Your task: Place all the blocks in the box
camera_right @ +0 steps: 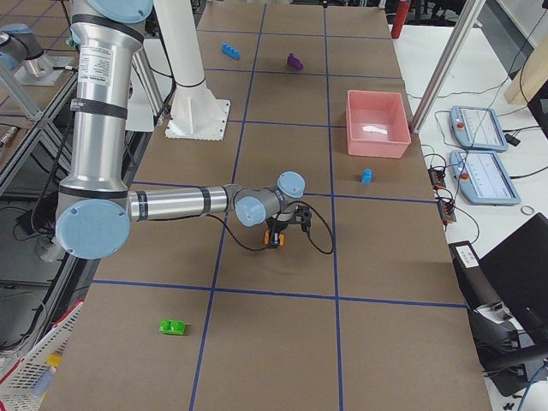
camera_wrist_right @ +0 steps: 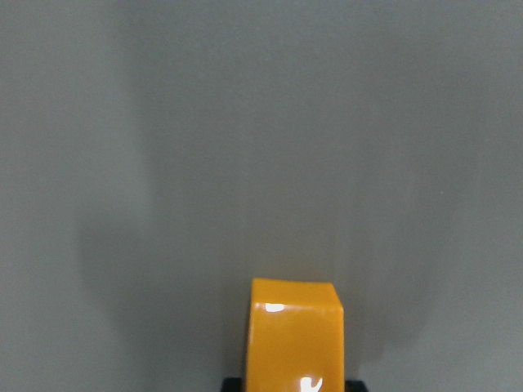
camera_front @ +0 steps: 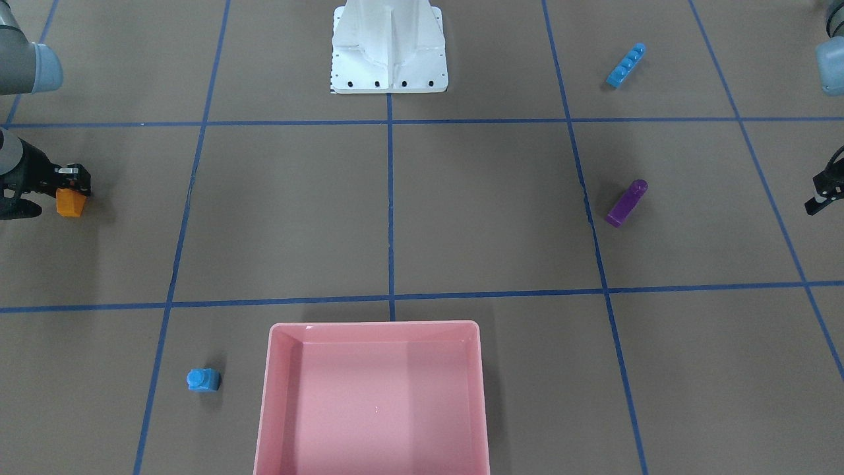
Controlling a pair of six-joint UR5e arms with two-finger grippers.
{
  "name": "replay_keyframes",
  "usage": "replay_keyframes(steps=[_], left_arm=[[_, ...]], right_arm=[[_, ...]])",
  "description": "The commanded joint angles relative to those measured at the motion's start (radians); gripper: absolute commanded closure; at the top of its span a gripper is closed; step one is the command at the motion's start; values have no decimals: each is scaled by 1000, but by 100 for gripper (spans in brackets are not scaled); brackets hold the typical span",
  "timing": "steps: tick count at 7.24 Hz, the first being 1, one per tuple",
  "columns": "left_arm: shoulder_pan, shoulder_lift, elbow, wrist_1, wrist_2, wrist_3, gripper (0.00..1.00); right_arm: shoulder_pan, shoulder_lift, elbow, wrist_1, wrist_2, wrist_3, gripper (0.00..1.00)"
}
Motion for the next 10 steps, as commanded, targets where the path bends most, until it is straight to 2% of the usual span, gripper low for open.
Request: replay_keyframes(steps=[1,3,5,6,8,10], left_arm=[[47,-23,-3,0,6,-70,0],[154,-20,-59,-29,18,-177,0],[318,38,-198,-43,155,-362,0],[351,70,-221,-101,176,-356,1],[482,90,-212,-115,246,-272,1],[573,91,-195,-115,294,-267,1]], right_arm=[[22,4,14,-3,9,1,100],[148,3,86,-15,48,-2,100],[293,50,103,-26,177,-3,100],[324,114,103,-69,205,-2,100],[351,347,116,-360,213,1,100],[331,577,103,-623,198,6,100]])
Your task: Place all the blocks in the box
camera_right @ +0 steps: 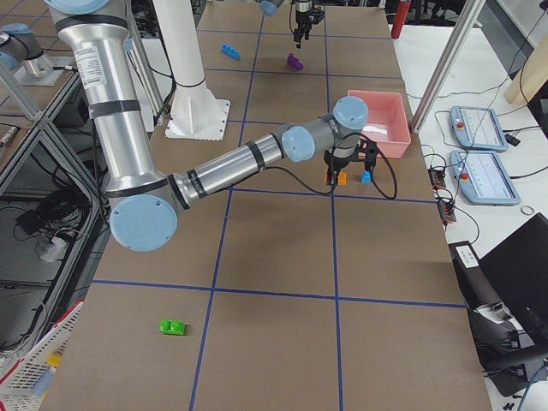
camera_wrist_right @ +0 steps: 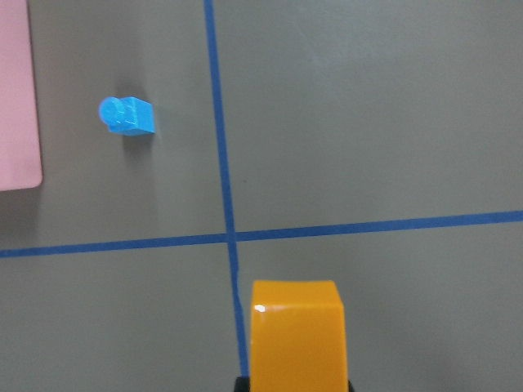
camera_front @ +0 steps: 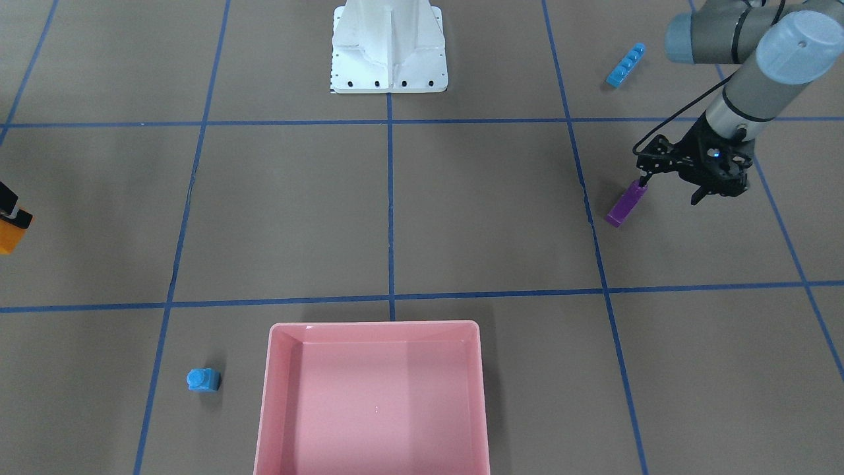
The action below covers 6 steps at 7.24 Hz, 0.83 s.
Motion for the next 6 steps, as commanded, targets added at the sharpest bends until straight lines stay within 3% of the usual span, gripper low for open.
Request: replay_keyframes(steps=[1,4,6], left_arm=[[80,-2,35,-3,45,7,1],[99,-9,91,-4,58,69,1],[123,-8,113,-10,59,70,1]], right_arm=[[-33,208,-21,-210,-13,18,100],[-120,331,-59,-210,-79,227,100],[-157,443,-152,-206,-84,304,100]])
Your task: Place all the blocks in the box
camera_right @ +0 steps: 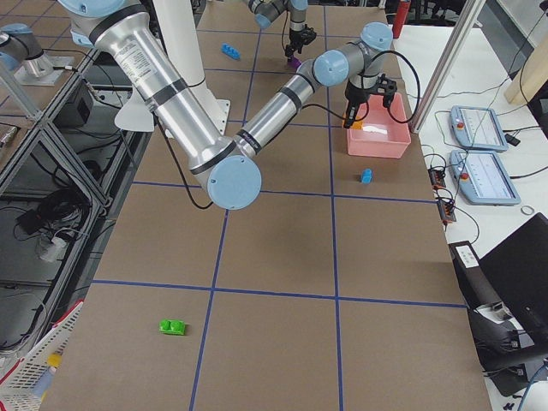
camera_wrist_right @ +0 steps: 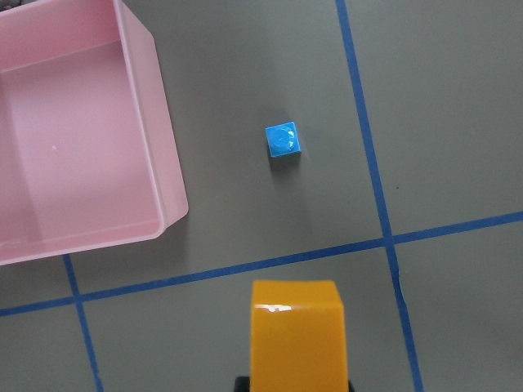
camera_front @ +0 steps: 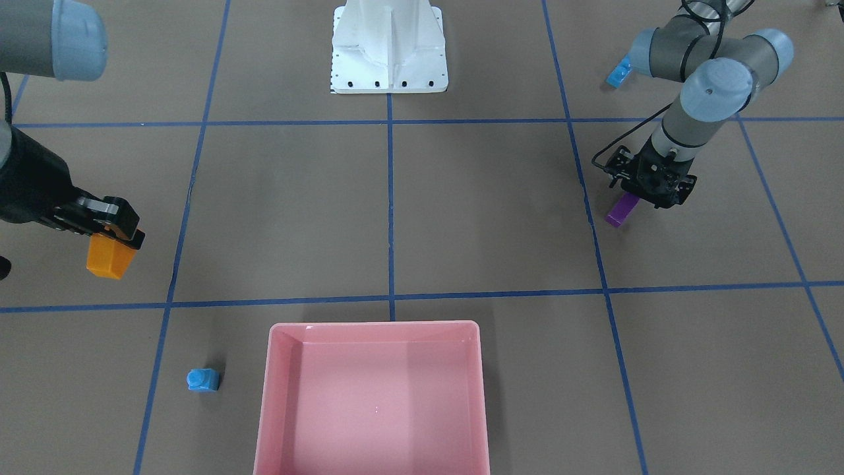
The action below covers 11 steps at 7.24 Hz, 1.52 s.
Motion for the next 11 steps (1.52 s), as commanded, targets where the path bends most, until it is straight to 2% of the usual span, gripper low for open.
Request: replay_keyframes(steps=[1,2,3,4,5,6,7,9,11], left_arm=[[21,-5,29,-3,1,4,3],[43,-13,36,-1,2,6,29],[49,-16,42,-1,2,6,51],[49,-15,40,-1,2,7,77],[49,-15,37,3,-1,6,93],[43,-7,17,6,-12,6,100],[37,5,-31,23,-22,4,100],[-44,-11,-171,194,-109,-1,100],[-176,-132,-185,300,-250,-10,100]], right_arm=[[-39,116,-110,8,-12,66,100],[-61,183,-177,8,-46,70,100],[-85,263,-275,21,-86,67,100],[-102,328,-382,94,-104,69,100],[-122,368,-473,192,-133,72,100],[-134,394,-542,300,-170,84,100],[-150,415,-613,428,-217,86,100],[-229,440,-743,659,-346,87,100],[-277,440,-846,848,-457,87,100]])
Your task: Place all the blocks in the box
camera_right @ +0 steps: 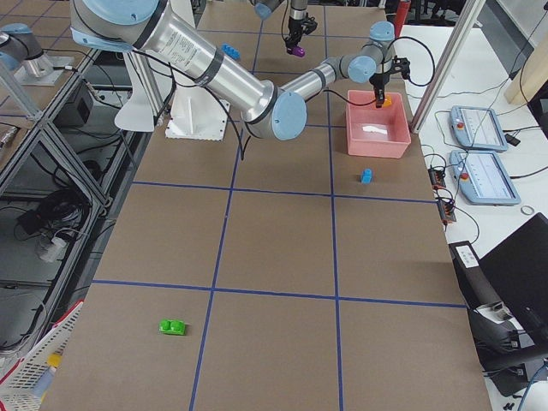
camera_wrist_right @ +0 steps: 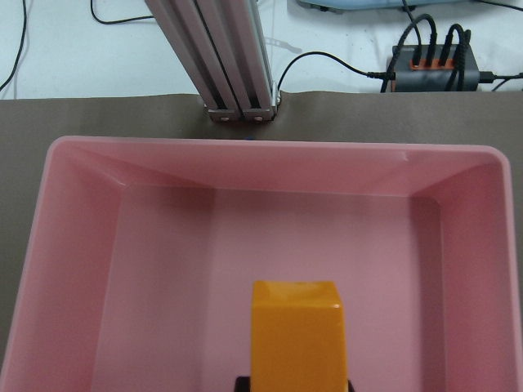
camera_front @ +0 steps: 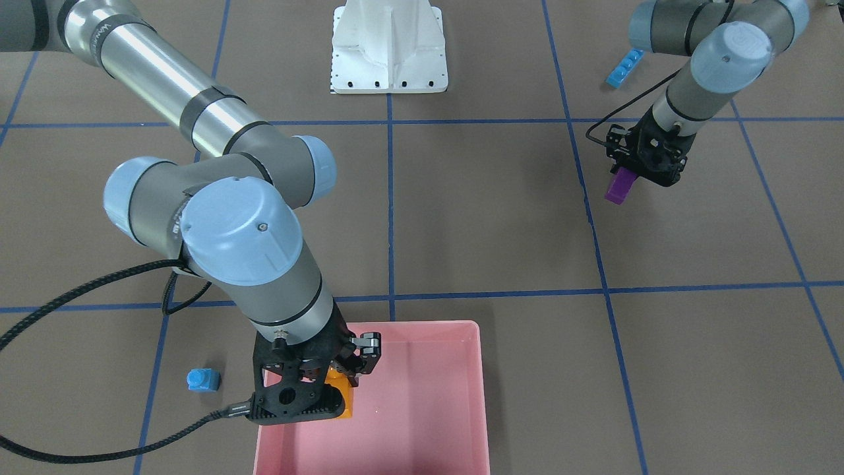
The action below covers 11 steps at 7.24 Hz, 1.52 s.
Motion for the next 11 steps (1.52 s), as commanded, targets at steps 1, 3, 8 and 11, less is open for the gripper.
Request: replay_keyframes(steps=[1,3,8,11], left_arm=[[-133,-166,-3,153,-127,-11,100],[-189,-410,133,182,-190,-171,100],[-177,-797,715,-484,-159,-760,100],[-93,-960,928,-553,64,-808,100]], right_arm=[[-36,2,-75,116,-67,0,16],[-32,2,-72,109,-61,22,0],[158,-103,251,-487,96,-463,0],[186,-347,308,-269,103,-541,0]])
